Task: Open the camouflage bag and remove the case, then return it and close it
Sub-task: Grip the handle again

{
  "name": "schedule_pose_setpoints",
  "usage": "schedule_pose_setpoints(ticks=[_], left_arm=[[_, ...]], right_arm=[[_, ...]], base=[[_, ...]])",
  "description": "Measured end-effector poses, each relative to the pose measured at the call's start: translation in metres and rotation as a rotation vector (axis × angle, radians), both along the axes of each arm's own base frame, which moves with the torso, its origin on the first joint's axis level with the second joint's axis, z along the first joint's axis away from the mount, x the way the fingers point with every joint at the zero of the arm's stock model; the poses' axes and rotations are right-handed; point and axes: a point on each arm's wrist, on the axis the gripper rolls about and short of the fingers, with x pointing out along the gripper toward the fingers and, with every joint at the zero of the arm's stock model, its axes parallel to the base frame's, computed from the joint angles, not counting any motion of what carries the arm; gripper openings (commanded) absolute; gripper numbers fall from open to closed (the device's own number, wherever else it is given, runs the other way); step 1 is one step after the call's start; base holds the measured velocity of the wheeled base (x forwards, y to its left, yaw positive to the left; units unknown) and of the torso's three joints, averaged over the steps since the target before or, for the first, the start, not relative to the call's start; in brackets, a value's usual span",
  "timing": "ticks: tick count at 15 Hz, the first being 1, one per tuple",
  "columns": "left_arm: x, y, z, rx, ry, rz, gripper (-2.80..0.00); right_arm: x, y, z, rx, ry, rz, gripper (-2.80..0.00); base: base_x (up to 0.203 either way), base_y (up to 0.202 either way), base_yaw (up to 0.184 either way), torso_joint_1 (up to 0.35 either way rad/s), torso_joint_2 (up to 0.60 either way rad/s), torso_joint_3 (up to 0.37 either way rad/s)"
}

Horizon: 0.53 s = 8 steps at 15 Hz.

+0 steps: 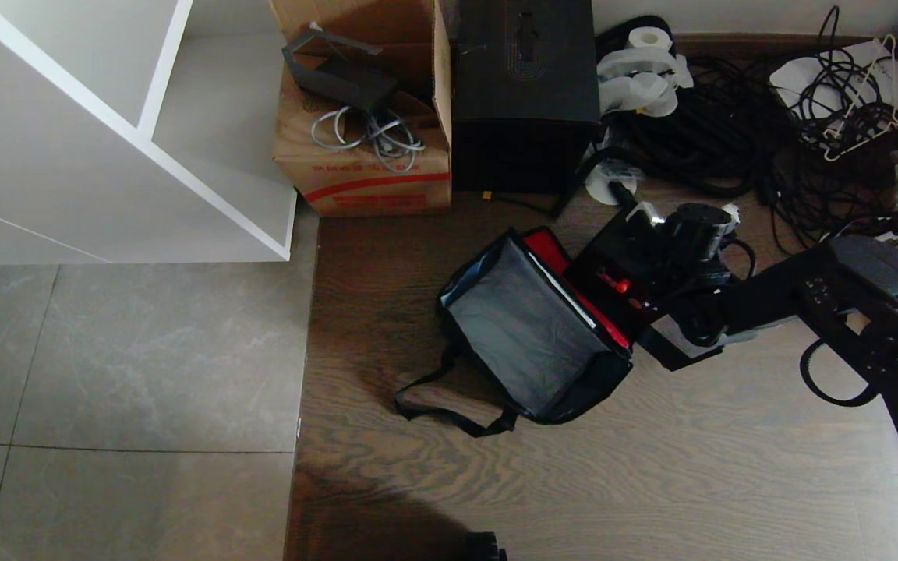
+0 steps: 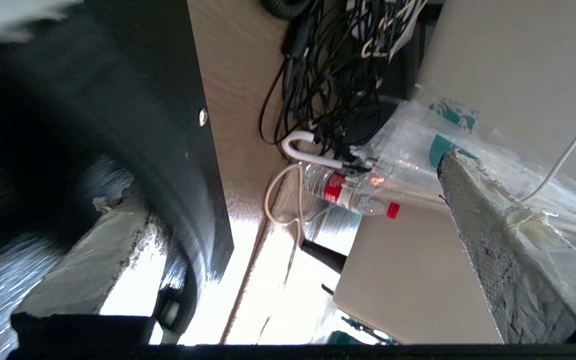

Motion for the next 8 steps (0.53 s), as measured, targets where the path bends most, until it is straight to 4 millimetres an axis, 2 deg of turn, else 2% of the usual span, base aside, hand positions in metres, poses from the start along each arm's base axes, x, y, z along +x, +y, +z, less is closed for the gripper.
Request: schedule_pose_setpoints(ticks=[8], left_arm=[[0.000, 0.000, 0.000, 0.000, 0.000, -0.001, -2.80]], right_arm=[[0.013, -0.010, -0.019, 0.000, 0.021, -0.042, 0.00]], base=[[0.000, 0.000, 0.000, 0.000, 0.00, 0.000]])
